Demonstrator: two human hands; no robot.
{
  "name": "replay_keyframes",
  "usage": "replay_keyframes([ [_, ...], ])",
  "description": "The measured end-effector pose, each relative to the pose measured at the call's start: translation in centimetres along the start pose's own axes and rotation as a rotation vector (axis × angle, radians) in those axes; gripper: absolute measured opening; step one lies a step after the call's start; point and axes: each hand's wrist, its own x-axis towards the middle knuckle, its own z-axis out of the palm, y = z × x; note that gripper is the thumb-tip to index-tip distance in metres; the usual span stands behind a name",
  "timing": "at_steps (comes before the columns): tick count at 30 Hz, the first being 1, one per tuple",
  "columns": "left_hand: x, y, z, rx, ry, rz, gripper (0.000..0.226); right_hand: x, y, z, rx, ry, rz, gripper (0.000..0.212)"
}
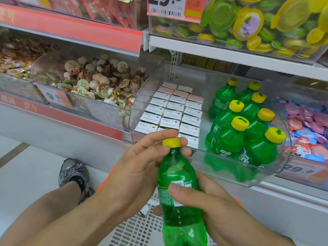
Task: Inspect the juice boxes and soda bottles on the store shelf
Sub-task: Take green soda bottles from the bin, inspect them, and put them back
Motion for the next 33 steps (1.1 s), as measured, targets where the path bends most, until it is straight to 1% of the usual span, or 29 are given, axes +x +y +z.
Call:
replay_keyframes([
  [3, 0.1, 0.0, -0.2, 0.022, 0.001, 0.017, 0.032, 0.4, -0.2, -0.2, 0.2, -0.016, -0.015, 0.079],
  [4, 0.1, 0.1, -0.3, 0.03, 0.007, 0.031, 0.033, 0.3, -0.5, -0.4, 0.223, -0.042, -0.034, 0.079],
  [6, 0.4, 0.3, -0.5, 0.039, 0.011, 0.052, 0.035, 0.0, -1.0, -0.7, 0.114, -0.082, -0.067, 0.072],
  [8, 0.5, 0.4, -0.6, 0.063, -0.008, 0.064, 0.038, -0.6, -1.3, -1.2, -0.05, -0.043, -0.096, 0.058],
  [9, 0.4, 0.4, -0.6, 0.09, -0.029, 0.068, 0.039, -0.8, -1.4, -1.4, -0.129, -0.014, -0.119, 0.056],
  [12, 0.2, 0.0, -0.5, 0.195, -0.082, 0.08, 0.04, -1.1, -1.3, -1.9, -0.333, 0.052, -0.209, 0.067],
  [15, 0.1, -0.4, -0.6, 0.263, -0.106, 0.109, 0.045, -0.9, -0.8, -1.9, -0.338, 0.1, -0.273, 0.071],
  [18, 0.2, -0.6, -0.8, 0.327, -0.137, 0.115, 0.045, -0.8, -0.7, -2.1, -0.341, 0.102, -0.282, 0.078],
  [20, 0.0, -0.6, -0.9, 0.391, -0.167, 0.118, 0.045, -0.7, -0.9, -2.2, -0.392, 0.106, -0.28, 0.079],
  [23, -0.4, -0.5, -0.9, 0.462, -0.216, 0.135, 0.043, -0.8, -1.0, -2.2, -0.539, 0.151, -0.314, 0.082],
  [25, -0.5, -0.4, -0.8, 0.513, -0.256, 0.156, 0.041, -0.8, -0.8, -2.2, -0.628, 0.187, -0.366, 0.079],
  [28, -0.5, -0.2, -0.5, 0.596, -0.311, 0.188, 0.04, -0.6, -0.6, -2.5, -0.695, 0.218, -0.463, 0.072],
  [33, -0.4, -0.2, -0.6, 0.594, -0.312, 0.218, 0.039, -0.3, -0.6, -2.6, -0.708, 0.211, -0.554, 0.067],
])
